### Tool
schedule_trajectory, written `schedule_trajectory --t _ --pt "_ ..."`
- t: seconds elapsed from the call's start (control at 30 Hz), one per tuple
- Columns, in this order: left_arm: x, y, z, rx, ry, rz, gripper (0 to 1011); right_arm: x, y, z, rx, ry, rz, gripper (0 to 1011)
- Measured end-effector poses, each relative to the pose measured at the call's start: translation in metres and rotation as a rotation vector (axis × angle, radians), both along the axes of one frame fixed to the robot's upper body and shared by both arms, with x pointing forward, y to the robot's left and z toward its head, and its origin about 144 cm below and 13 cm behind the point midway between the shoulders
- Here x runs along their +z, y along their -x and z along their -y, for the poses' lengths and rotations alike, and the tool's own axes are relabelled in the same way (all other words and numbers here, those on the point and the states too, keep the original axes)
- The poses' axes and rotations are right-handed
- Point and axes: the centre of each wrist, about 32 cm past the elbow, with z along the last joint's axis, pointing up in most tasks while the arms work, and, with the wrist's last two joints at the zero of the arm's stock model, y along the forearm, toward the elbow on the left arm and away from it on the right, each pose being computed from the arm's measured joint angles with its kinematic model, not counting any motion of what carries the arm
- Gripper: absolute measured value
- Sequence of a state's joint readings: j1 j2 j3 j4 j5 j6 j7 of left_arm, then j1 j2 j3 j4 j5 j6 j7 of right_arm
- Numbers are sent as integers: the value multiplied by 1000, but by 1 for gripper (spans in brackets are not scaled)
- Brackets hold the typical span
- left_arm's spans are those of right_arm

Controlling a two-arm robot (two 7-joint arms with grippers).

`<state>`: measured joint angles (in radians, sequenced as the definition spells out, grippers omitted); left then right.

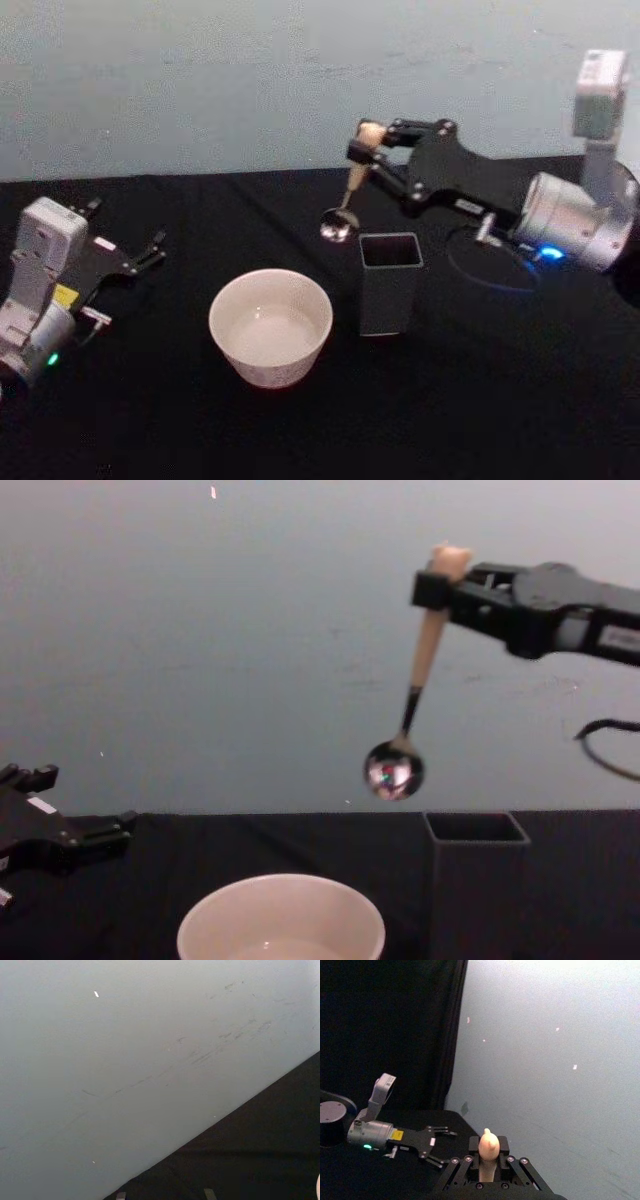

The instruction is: Pick up the stirring spoon with one hand, stir inside the cup, then place it back in its original position.

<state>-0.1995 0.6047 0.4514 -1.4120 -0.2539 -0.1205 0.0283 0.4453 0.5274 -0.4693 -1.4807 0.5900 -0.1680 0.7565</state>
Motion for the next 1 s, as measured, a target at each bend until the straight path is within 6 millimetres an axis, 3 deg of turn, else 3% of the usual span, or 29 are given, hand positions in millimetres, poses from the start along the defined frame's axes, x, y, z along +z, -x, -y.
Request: schedule_trajectory --t 0.43,1.0 --pt "0 0 0 0 0 0 1001 -22 -6 -46 55 57 7 211" --pt "0 0 0 0 0 0 1001 -55 -7 -69 70 105 -47 211"
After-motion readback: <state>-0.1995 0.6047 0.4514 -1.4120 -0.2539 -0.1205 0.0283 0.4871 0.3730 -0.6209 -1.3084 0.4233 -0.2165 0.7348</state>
